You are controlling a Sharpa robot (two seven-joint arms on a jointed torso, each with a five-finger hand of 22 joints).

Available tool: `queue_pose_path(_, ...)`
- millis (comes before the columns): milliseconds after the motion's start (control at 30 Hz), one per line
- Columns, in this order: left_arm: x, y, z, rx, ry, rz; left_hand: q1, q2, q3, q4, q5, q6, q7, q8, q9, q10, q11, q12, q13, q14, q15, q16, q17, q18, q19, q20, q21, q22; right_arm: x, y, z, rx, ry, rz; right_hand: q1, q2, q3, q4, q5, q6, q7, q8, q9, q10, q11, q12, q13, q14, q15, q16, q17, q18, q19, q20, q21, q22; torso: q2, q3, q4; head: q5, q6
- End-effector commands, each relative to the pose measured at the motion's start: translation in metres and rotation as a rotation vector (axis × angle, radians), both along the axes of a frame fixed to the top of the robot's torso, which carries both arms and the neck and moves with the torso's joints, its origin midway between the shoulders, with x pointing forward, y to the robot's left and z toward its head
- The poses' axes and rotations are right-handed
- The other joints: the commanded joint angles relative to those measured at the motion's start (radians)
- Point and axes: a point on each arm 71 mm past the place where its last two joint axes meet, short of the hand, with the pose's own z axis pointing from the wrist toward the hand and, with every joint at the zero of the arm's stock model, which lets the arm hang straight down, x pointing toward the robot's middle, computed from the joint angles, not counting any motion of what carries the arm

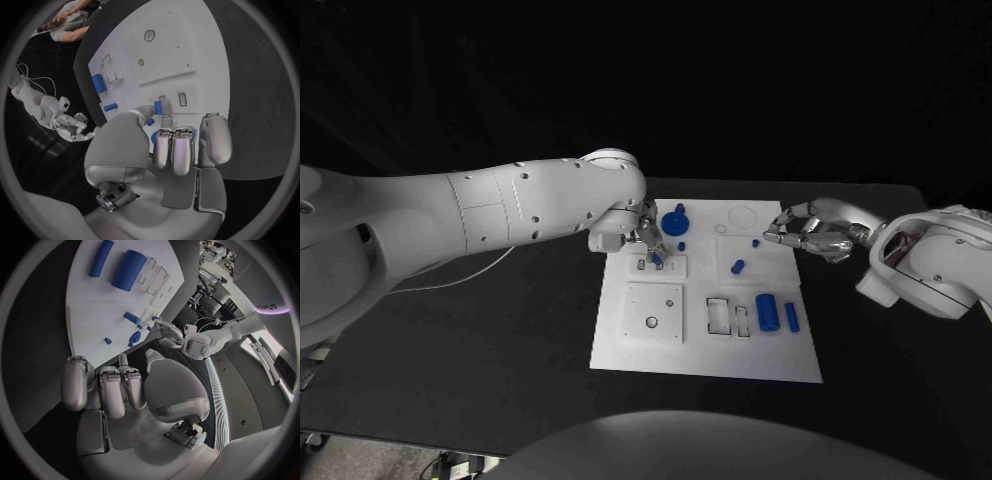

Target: Assemble the parts on the task board

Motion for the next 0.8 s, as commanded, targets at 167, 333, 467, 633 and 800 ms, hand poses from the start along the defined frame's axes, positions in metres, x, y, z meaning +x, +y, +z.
queue_pose_path(167,-0.0031,0.0043,-0.0036,0.086,0.036,0.038,0.006,0.0,0.113,-0.104,-0.001,0.039,-0.033,0.005,0.002,0.078,-0.012,-0.004,0.231,0.1,-0.006,0.0,0.25,0.014,0.005,-0.002,-0.001,0.012,-0.0011,0.0004,-0.0015,-0.006,0.01,0.012,0.014,0.002,-0.003,-0.002,0.005,-0.008,0.003,-0.007,-0.001,0.104,0.005,0.0,0.263,0.102,0.006,0.003,0.263,0.012,-0.008,0.002,-0.009,0.174,-0.001,0.0007,0.0,0.001,0.0)
queue_pose_path(333,-0.004,0.0036,-0.0051,0.092,0.041,0.035,0.006,0.0,0.113,-0.105,-0.001,0.038,-0.033,0.004,0.002,0.078,-0.011,-0.004,0.23,0.1,-0.006,0.0,0.25,0.014,0.004,-0.002,-0.001,0.012,-0.0014,0.0007,-0.0017,-0.005,0.009,0.013,0.014,0.002,-0.003,-0.002,0.005,-0.008,0.003,-0.007,-0.001,0.104,0.005,0.0,0.263,0.102,0.006,0.003,0.263,0.012,-0.008,0.002,-0.009,0.174,0.0,0.0004,-0.0002,0.001,0.0)
queue_pose_path(467,-0.0047,0.0037,-0.0061,0.095,0.044,0.033,0.006,0.0,0.113,-0.105,-0.001,0.038,-0.033,0.004,0.002,0.078,-0.011,-0.004,0.23,0.1,-0.006,0.0,0.25,0.014,0.004,-0.002,-0.001,0.012,-0.0016,0.0005,-0.0018,-0.005,0.01,0.013,0.014,0.002,-0.003,-0.002,0.005,-0.008,0.003,-0.007,-0.001,0.104,0.005,0.0,0.263,0.102,0.006,0.003,0.263,0.012,-0.008,0.002,-0.009,0.174,0.001,0.0,-0.0001,-0.001,0.0)
queue_pose_path(633,-0.0055,0.0044,-0.0066,0.096,0.044,0.035,0.006,0.0,0.113,-0.105,-0.001,0.038,-0.033,0.004,0.002,0.078,-0.011,-0.004,0.23,0.1,-0.006,0.0,0.25,0.014,0.004,-0.002,-0.001,0.012,-0.0016,-0.0004,-0.0021,-0.006,0.011,0.012,0.014,0.002,-0.003,-0.002,0.005,-0.008,0.003,-0.007,-0.001,0.104,0.005,0.0,0.263,0.102,0.006,0.003,0.263,0.012,-0.008,0.002,-0.009,0.174,0.0,0.0003,-0.0001,0.001,0.0)
queue_pose_path(800,-0.0056,0.0038,-0.0066,0.091,0.041,0.036,0.006,-0.001,0.115,-0.105,-0.003,0.035,-0.033,0.004,0.003,0.077,-0.011,-0.006,0.228,0.1,-0.006,-0.002,0.249,0.015,0.004,-0.002,-0.003,0.011,-0.0015,-0.0009,-0.0032,-0.006,0.012,0.01,0.014,0.002,-0.003,-0.002,0.005,-0.008,0.003,-0.007,-0.001,0.104,0.005,0.0,0.263,0.102,0.006,0.003,0.263,0.012,-0.008,0.002,-0.009,0.174,0.0,0.0005,0.0002,0.003,0.0)
